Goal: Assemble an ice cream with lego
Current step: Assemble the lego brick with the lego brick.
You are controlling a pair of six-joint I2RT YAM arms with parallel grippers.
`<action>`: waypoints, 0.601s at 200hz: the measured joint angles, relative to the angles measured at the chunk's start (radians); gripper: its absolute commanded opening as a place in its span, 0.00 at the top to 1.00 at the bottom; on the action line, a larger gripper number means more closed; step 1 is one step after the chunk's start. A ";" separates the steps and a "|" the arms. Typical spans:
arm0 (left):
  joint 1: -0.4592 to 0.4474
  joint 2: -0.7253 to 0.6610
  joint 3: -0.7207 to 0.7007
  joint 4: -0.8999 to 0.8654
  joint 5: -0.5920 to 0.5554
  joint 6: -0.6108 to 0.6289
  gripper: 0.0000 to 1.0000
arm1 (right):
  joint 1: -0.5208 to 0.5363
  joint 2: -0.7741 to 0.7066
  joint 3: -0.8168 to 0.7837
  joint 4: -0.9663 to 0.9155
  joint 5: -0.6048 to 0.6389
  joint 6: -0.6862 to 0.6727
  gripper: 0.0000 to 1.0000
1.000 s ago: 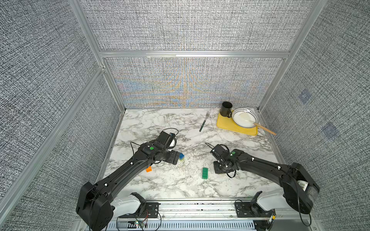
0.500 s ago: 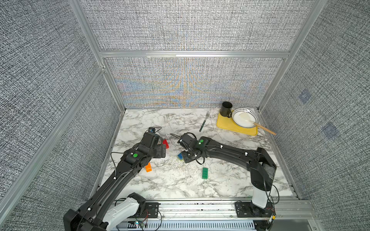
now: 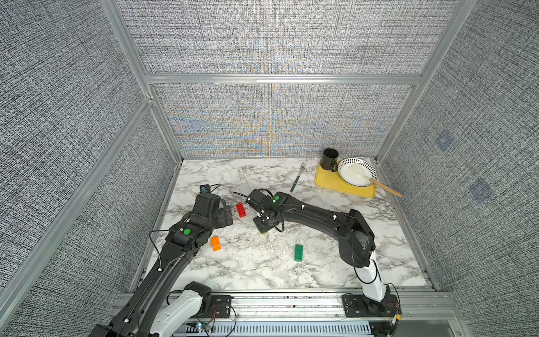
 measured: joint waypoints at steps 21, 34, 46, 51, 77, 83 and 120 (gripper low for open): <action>0.006 -0.006 -0.004 0.011 -0.002 -0.004 0.02 | -0.001 0.023 0.016 -0.005 0.001 -0.027 0.98; 0.008 -0.006 -0.005 0.017 -0.002 -0.005 0.02 | -0.001 0.035 0.024 -0.005 0.004 -0.045 0.98; 0.011 -0.006 -0.005 0.018 -0.002 -0.006 0.02 | -0.001 0.040 0.029 -0.005 0.004 -0.058 0.98; 0.011 -0.006 -0.006 0.019 -0.001 -0.006 0.02 | -0.001 0.042 0.034 -0.005 0.005 -0.062 0.98; 0.014 -0.005 -0.006 0.019 -0.001 -0.009 0.02 | -0.002 0.062 0.066 -0.004 0.004 -0.085 0.97; 0.016 -0.005 -0.007 0.020 -0.001 -0.009 0.02 | -0.002 0.068 0.072 -0.005 0.004 -0.087 0.97; 0.018 -0.005 -0.008 0.021 0.007 -0.009 0.01 | -0.005 0.098 0.092 -0.006 0.008 -0.112 0.96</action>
